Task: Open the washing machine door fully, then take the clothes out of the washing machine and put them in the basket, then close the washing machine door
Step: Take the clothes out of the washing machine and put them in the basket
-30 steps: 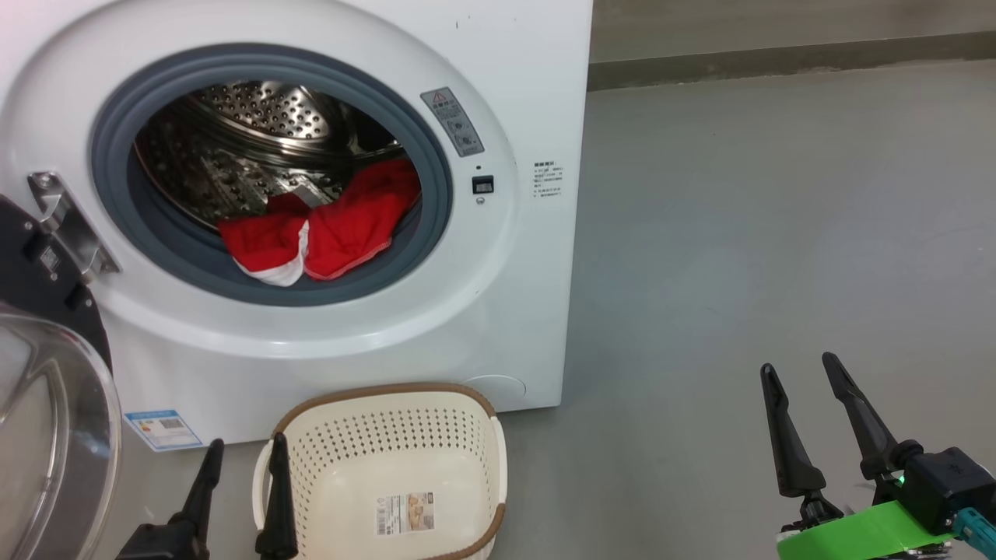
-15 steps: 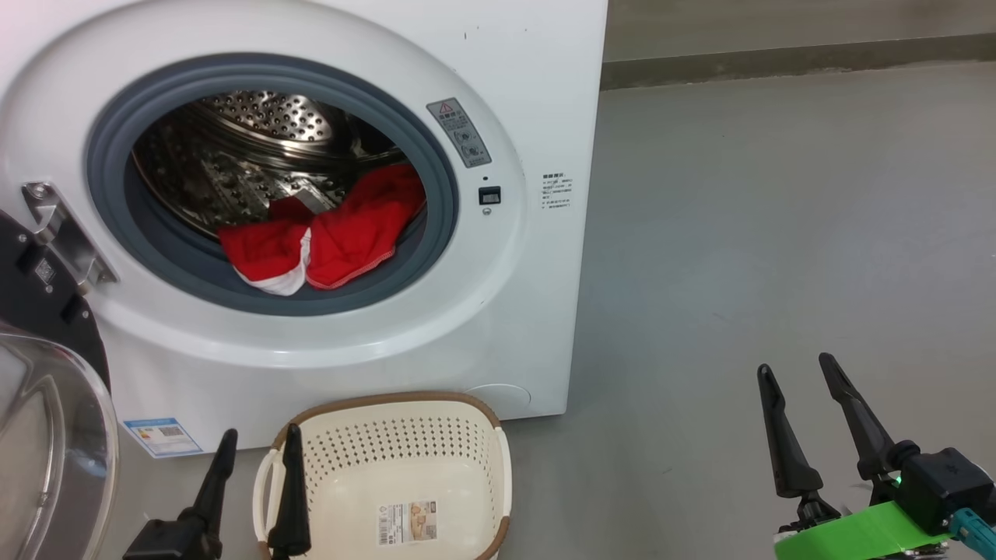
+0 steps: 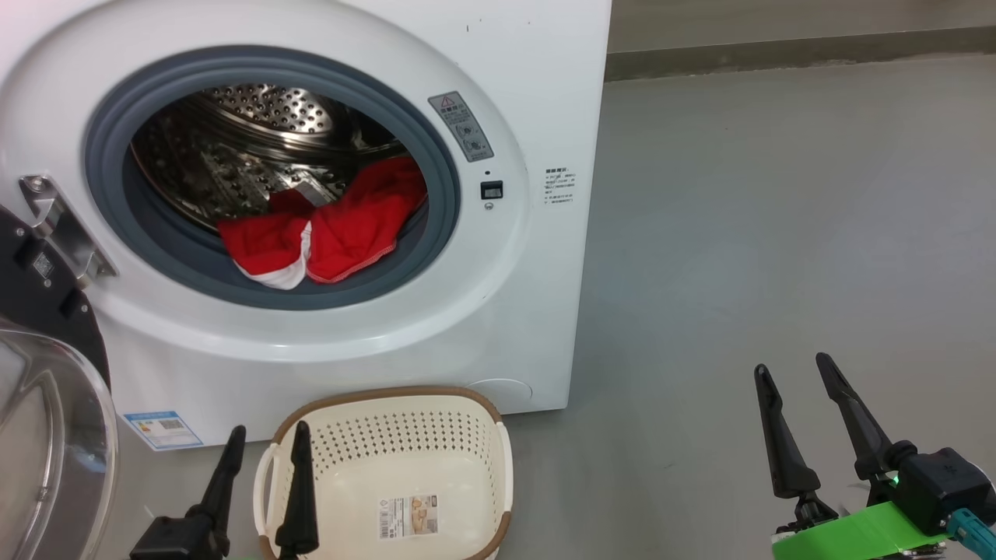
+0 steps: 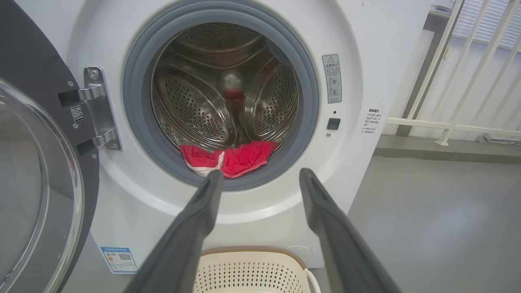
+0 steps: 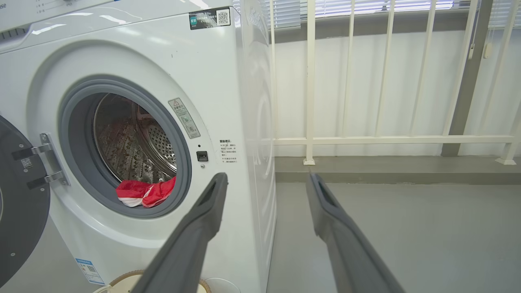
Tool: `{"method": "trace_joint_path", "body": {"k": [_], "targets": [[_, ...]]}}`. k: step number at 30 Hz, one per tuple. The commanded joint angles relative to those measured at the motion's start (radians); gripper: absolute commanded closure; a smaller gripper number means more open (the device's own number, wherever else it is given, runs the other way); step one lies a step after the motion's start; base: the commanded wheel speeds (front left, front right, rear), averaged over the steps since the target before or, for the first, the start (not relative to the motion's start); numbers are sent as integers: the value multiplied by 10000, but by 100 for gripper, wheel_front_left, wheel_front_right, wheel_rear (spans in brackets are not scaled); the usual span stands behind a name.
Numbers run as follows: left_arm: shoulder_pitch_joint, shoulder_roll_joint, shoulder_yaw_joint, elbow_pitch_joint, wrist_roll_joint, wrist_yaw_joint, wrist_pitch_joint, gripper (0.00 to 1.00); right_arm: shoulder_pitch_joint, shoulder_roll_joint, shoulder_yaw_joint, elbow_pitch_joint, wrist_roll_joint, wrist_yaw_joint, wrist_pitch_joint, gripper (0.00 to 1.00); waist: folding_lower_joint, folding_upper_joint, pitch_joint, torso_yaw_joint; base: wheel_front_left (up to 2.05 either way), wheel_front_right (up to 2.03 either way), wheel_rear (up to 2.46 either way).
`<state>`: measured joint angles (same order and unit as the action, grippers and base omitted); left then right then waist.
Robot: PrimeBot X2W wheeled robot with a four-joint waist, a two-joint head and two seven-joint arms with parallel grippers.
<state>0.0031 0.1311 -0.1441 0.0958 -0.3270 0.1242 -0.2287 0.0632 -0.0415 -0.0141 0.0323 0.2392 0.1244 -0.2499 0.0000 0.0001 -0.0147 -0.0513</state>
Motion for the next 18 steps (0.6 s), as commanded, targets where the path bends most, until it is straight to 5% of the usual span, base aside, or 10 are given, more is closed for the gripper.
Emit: {"method": "trace_joint_path", "body": {"k": [1,18], "targets": [[-337,79,293,-299,-40,76,34,0,-173,-87,279,-286,48,63,-118,0,0,-1,7,13,0,0,0],[-1538,8,227,-358,-185,93,28,0,-700,-87,464,-517,43,63,-118,0,0,-1,1357,97,0,0,0]]}}
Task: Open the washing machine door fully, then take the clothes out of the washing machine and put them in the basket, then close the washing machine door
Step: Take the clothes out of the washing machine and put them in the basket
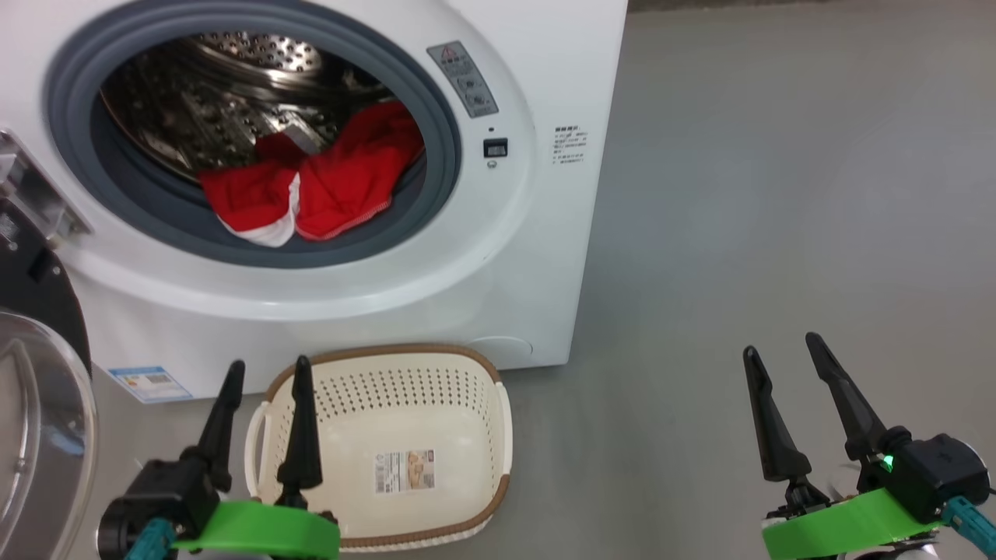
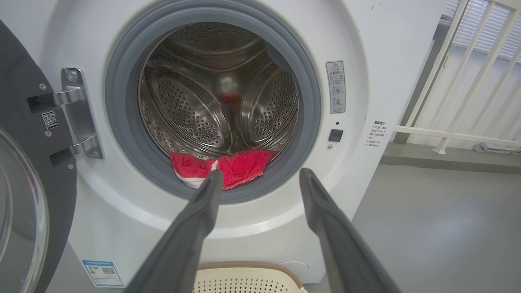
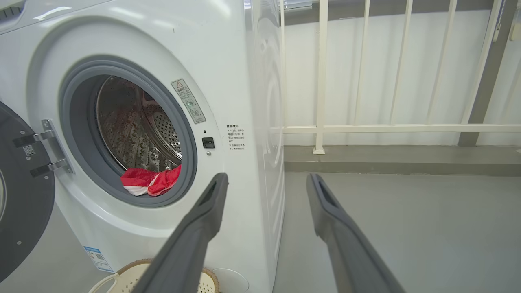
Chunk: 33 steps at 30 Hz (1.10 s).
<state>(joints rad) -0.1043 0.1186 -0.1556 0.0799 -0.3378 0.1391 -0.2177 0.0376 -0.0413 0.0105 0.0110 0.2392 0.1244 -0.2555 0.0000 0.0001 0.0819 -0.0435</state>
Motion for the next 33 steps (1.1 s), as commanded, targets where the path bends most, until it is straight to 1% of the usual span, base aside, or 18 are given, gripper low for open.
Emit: {"method": "trace_joint_path", "body": {"k": [1,6,9,16,19,33], "targets": [[-612,136,345,-162,-78,-63,-91,0,-499,-89,219,-320,32,63,-63,0,0,-1,523,32,0,0,0],[-1572,93,337,4,-258,-297,-143,0,-836,-89,230,-406,7,63,-63,0,0,-1,1268,131,0,0,0],[-2195,106,342,177,-257,-360,-176,0,-1091,-89,292,-449,34,63,-63,0,0,-1,1726,170,0,0,0],[-3576,116,454,747,-171,-290,-263,0,-1653,-89,467,-474,131,63,-63,0,0,-1,2637,157,0,0,0],[-3978,143,490,987,-129,-265,-285,0,-1800,-89,527,-475,144,63,-63,0,0,-1,2845,122,0,0,0],[-6791,761,569,3023,495,-77,-370,0,-2463,-89,788,-428,274,63,-63,0,0,-1,3864,-453,0,0,0]]}}
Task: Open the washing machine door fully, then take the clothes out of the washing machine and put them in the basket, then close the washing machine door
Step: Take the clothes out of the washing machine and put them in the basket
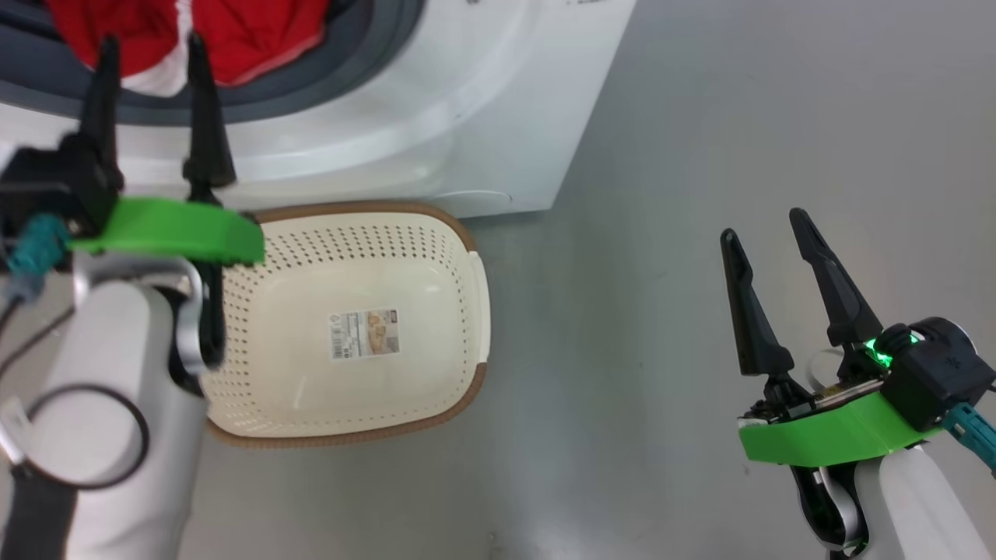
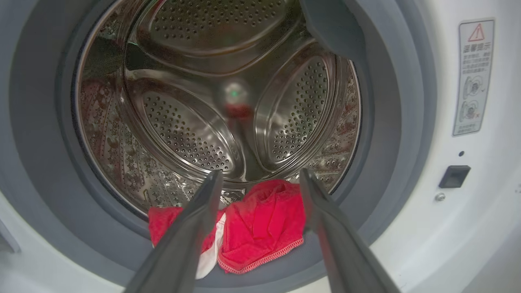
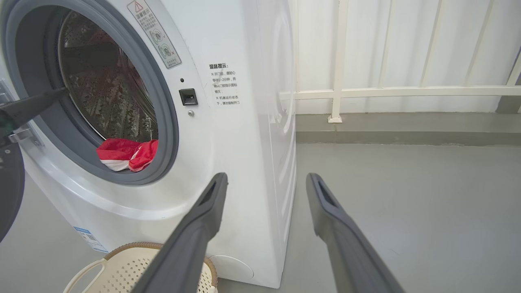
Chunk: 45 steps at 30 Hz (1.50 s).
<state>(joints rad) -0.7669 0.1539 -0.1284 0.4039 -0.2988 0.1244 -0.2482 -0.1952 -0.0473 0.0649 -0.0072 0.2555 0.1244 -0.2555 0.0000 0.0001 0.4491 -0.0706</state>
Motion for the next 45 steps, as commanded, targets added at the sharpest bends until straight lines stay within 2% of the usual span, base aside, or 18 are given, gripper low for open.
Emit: {"method": "trace_joint_path", "body": {"k": [1,8,22,31,37,45], "targets": [[-361,459,294,-70,152,90,-67,0,-173,-29,249,-248,121,63,-63,0,0,-1,262,-231,0,0,0],[-1574,949,173,1015,659,386,92,0,-372,-29,315,-304,207,63,-63,0,0,-1,697,-515,0,0,0],[-3375,1532,-93,3342,1138,751,664,0,-584,-29,561,-285,267,63,-63,0,0,-1,1184,-800,0,0,0],[-4121,1913,-274,4849,1288,711,982,0,-699,-29,800,-195,274,63,-63,0,0,-1,1263,-1084,0,0,0],[-4628,2105,-591,5900,1541,764,1568,0,-715,-29,871,-255,282,63,-63,0,0,-1,1273,-1217,0,0,0],[-5056,2457,-1248,7103,2179,1082,2567,0,-746,-29,1038,-364,375,63,-63,0,0,-1,1291,-1448,0,0,0]]}}
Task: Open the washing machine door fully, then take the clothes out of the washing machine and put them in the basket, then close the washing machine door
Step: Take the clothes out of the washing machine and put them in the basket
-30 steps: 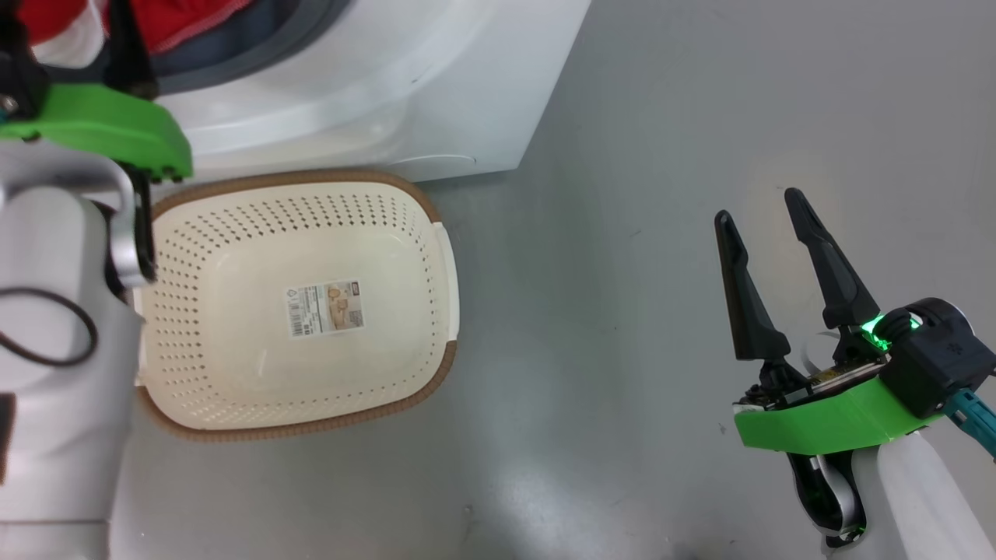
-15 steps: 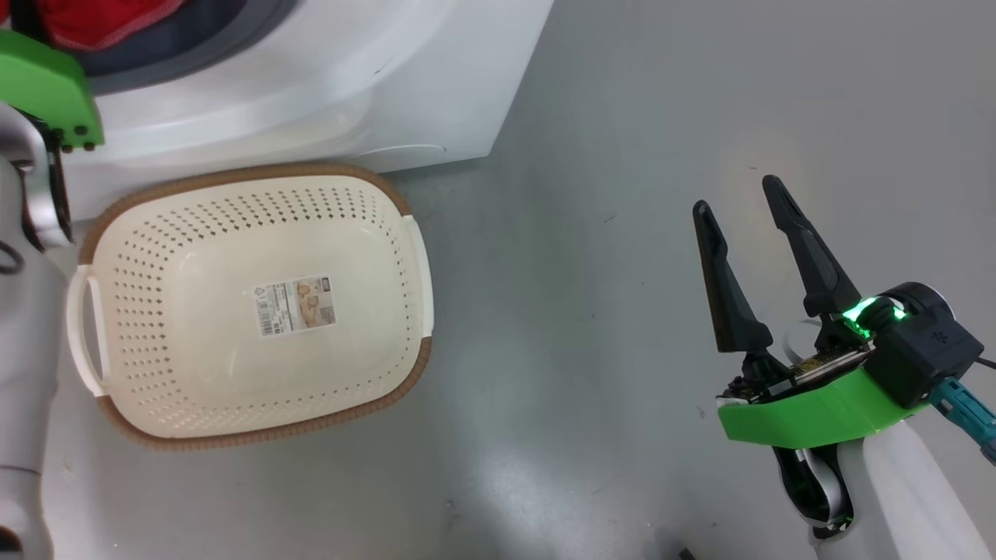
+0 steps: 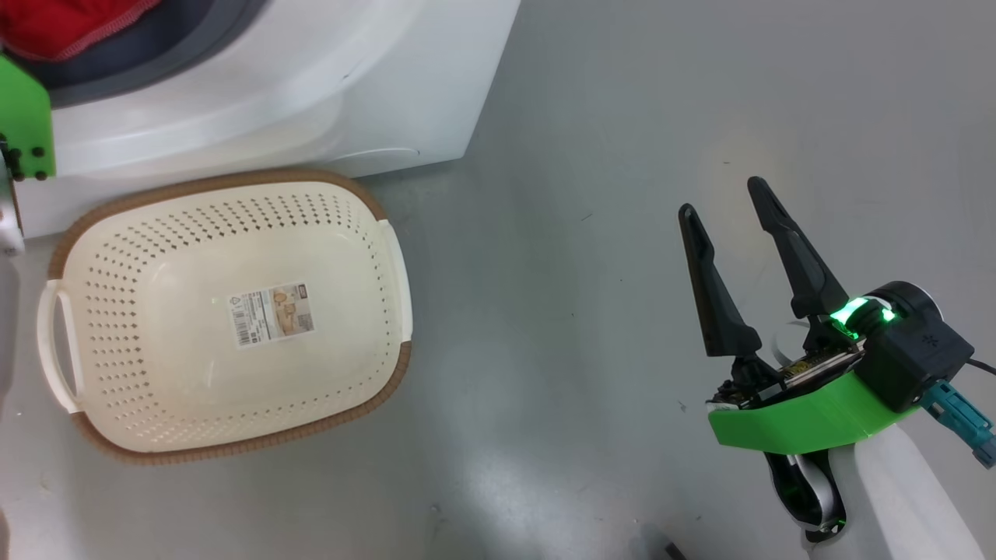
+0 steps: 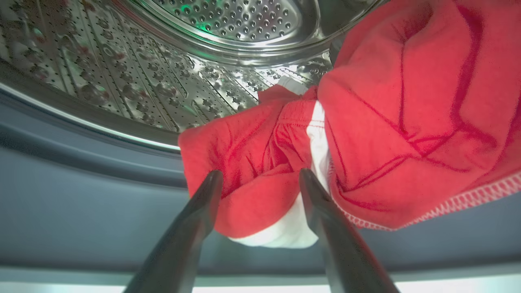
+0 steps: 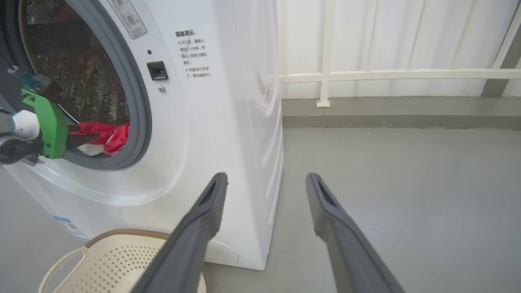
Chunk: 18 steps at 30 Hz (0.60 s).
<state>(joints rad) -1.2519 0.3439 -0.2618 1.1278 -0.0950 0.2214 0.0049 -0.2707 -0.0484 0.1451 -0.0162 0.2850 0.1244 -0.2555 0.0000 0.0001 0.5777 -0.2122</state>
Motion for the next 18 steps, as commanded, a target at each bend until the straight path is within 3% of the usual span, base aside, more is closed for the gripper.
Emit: {"method": "trace_joint_path", "body": {"k": [1,11,18], "targets": [[-251,567,69,-29,132,95,162,0,15,-18,257,-276,96,63,-63,0,0,-1,5,-55,0,0,0],[-543,696,-63,845,-61,-233,1312,0,-27,-18,427,-280,288,63,-63,0,0,-1,17,-297,0,0,0],[-616,880,-176,910,-85,-215,1256,0,-54,-18,522,-294,363,63,-63,0,0,-1,79,-465,0,0,0]]}}
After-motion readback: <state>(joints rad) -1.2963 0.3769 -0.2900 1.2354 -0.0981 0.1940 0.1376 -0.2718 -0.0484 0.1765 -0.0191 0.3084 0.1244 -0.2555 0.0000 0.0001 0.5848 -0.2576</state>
